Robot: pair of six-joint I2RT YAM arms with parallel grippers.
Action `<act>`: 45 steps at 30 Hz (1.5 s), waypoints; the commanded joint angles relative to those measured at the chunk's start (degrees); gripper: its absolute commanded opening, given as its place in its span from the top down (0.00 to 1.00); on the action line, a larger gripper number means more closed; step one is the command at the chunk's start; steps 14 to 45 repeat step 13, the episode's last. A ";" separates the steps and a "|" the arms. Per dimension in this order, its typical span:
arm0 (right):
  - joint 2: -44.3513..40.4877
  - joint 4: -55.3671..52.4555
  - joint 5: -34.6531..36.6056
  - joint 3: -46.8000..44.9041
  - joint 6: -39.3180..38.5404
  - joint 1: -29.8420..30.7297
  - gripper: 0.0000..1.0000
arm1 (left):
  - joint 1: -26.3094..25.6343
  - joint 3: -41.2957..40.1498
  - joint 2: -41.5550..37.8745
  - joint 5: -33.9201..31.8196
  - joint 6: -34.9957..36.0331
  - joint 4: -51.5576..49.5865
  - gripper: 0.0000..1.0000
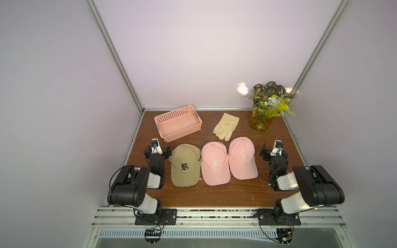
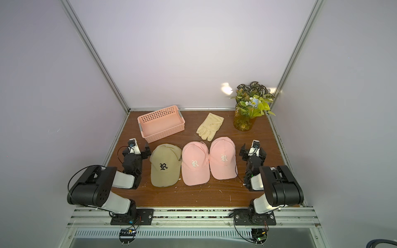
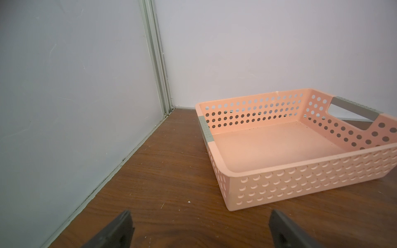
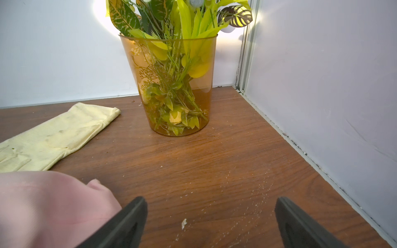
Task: Turn the baseball cap inside out
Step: Reset both arms
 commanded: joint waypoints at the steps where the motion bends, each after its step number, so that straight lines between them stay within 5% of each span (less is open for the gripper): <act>1: -0.83 1.11 -0.70 1.07 -0.31 -0.31 0.00 | 0.66 0.90 0.38 0.71 -0.14 -0.56 0.01; 45: -0.69 -0.09 -1.18 1.87 -0.65 -0.32 0.00 | 0.65 0.90 0.27 0.74 -0.10 -0.68 0.01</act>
